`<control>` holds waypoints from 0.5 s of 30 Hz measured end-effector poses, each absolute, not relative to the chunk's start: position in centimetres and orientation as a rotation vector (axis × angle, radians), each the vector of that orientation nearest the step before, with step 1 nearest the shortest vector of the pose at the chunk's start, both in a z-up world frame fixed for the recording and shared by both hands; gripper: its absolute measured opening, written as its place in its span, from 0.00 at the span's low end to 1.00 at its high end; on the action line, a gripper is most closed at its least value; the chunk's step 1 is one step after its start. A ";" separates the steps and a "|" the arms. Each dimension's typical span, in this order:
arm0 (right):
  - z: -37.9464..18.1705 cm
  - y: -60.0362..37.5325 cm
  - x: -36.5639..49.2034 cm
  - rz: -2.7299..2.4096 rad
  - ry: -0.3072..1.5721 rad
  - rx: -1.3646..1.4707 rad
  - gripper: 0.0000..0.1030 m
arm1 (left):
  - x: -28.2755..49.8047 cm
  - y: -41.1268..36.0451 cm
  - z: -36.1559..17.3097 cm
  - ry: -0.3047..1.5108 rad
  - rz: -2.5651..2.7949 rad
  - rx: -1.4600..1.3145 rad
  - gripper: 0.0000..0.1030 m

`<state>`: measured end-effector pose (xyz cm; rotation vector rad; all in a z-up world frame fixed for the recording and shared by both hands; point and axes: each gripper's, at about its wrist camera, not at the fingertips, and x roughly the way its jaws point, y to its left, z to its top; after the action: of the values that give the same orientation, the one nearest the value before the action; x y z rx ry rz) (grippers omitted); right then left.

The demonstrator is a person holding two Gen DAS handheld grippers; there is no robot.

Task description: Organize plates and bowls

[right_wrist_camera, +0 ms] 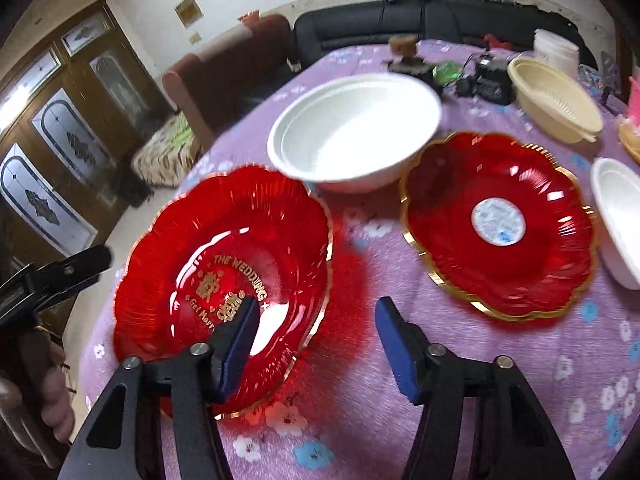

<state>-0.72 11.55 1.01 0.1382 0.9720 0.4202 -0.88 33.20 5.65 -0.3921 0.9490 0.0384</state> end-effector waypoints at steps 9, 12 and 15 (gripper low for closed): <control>-0.3 13.3 -0.3 0.408 0.990 0.088 0.16 | 0.7 31.4 2.6 1.063 0.028 -0.354 0.35; 0.5 13.0 -1.3 0.408 0.961 0.052 0.16 | -0.4 31.0 3.1 1.053 0.027 -0.350 0.34; 1.6 12.6 -2.6 0.422 0.926 0.032 0.16 | -2.1 30.2 4.2 1.021 0.025 -0.327 0.34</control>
<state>-2.65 12.60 1.59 0.0324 0.9259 0.4220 -2.13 30.24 4.24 -0.3267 1.0212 0.0252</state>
